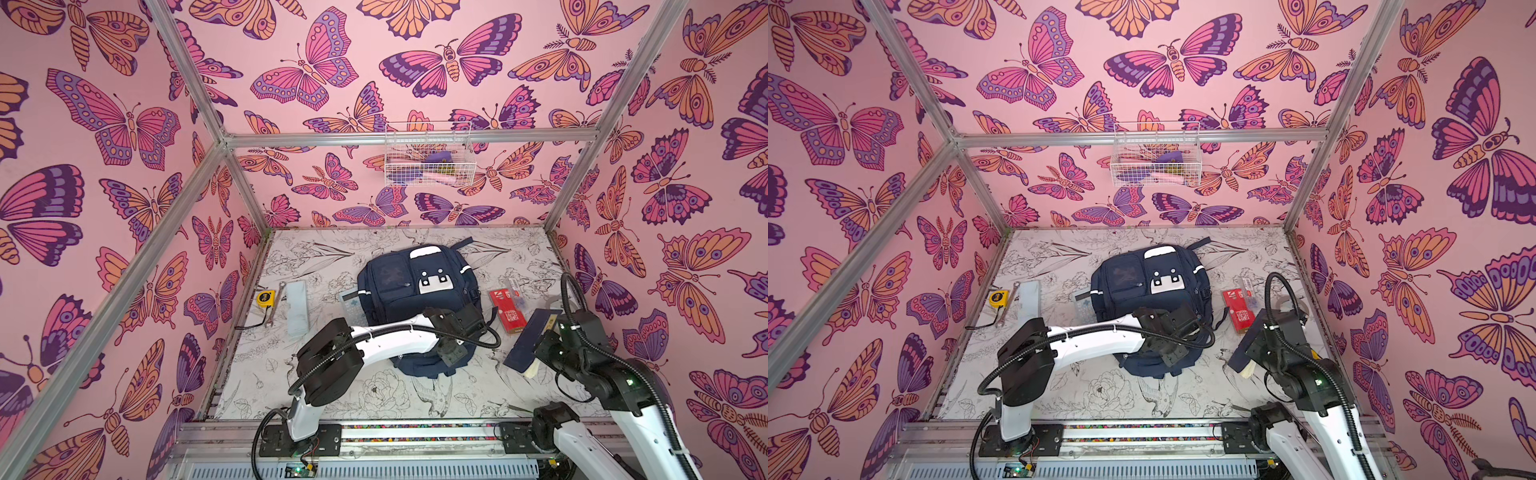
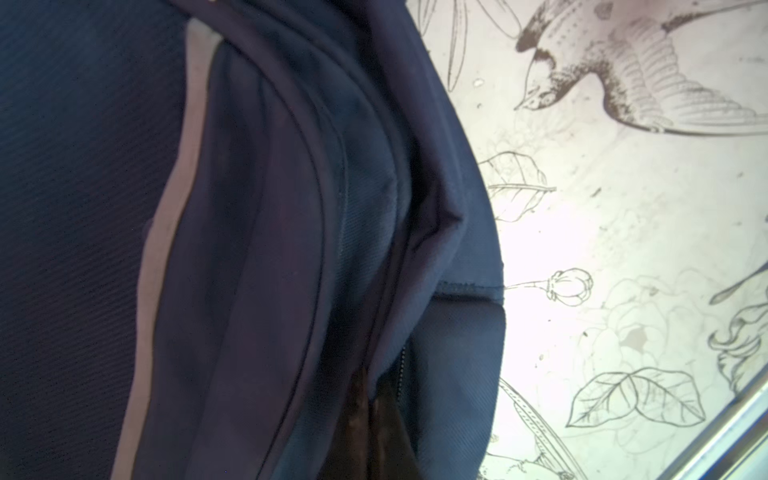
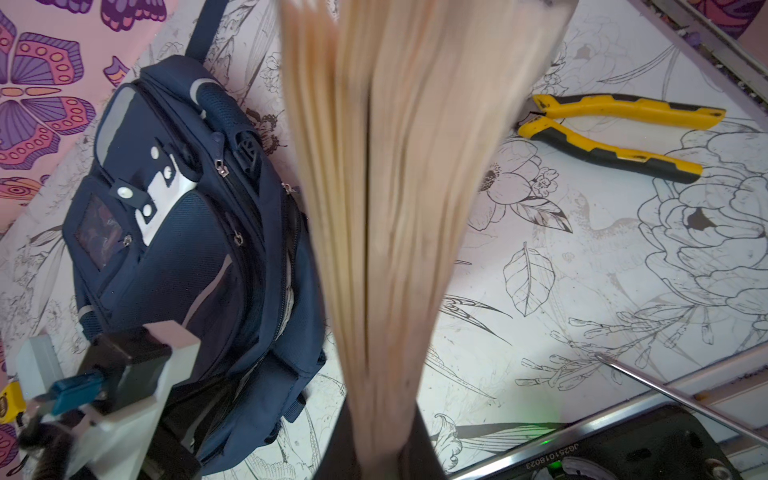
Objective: Pack the student bag
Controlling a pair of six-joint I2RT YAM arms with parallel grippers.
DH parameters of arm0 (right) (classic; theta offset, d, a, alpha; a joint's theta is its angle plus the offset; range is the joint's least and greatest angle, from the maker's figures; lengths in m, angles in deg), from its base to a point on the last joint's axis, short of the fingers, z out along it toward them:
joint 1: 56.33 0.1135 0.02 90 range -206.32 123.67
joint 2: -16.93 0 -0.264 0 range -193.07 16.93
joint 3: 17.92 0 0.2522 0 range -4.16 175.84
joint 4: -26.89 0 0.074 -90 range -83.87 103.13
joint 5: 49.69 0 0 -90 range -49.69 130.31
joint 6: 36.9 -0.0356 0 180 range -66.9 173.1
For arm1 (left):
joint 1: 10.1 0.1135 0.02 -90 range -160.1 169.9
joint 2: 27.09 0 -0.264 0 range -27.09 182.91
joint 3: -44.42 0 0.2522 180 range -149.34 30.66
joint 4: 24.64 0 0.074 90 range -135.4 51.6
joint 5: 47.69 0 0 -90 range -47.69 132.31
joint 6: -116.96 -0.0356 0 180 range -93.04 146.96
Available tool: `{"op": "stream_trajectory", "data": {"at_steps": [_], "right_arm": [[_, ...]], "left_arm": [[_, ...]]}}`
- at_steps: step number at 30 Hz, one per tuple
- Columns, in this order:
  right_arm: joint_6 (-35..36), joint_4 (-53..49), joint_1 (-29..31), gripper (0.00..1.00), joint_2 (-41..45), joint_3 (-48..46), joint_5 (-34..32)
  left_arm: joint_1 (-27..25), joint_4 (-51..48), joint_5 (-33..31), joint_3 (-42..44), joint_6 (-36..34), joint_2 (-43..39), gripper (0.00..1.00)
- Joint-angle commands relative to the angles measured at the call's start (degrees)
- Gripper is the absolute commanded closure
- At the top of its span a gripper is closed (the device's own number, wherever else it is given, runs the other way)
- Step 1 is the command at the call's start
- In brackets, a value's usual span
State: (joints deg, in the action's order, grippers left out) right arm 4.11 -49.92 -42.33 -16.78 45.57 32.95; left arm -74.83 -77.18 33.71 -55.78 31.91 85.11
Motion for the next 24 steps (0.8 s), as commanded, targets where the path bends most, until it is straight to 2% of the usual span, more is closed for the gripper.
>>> {"op": "stream_trajectory", "data": {"at_steps": [1, 5, 9, 11, 14, 20, 24], "right_arm": [[2.0, 4.2, -0.3, 1.0, 1.0, 0.9, 4.4], [3.1, 6.3, -0.3, 1.0, 0.2, 0.6, 9.0], [4.4, 12.1, -0.2, 1.0, 1.1, -0.7, 19.7], [4.2, 14.2, -0.1, 1.0, 1.8, -1.2, 24.2], [3.5, 14.8, 0.5, 1.0, 3.4, -1.5, 27.1], [-4.7, 19.2, 1.9, 1.0, 9.0, -7.7, 31.0], [-12.3, 27.1, 3.0, 1.0, 13.3, -14.0, 33.8]], "left_arm": [[0.2, -0.5, -4.4, -0.6, 0.5, -1.5, 1.0], [0.2, 2.8, -6.6, 1.7, 0.7, -7.0, 1.0], [0.6, 8.8, -10.6, 5.8, 1.4, -15.0, 1.0], [1.4, 12.0, -9.8, 8.0, 1.7, -19.2, 1.0], [2.9, 15.2, -7.7, 10.0, 2.4, -24.0, 1.0], [5.8, 20.4, -2.4, 12.6, 5.9, -29.9, 1.0], [6.0, 21.8, -0.9, 12.8, 7.1, -31.1, 1.0]]}}
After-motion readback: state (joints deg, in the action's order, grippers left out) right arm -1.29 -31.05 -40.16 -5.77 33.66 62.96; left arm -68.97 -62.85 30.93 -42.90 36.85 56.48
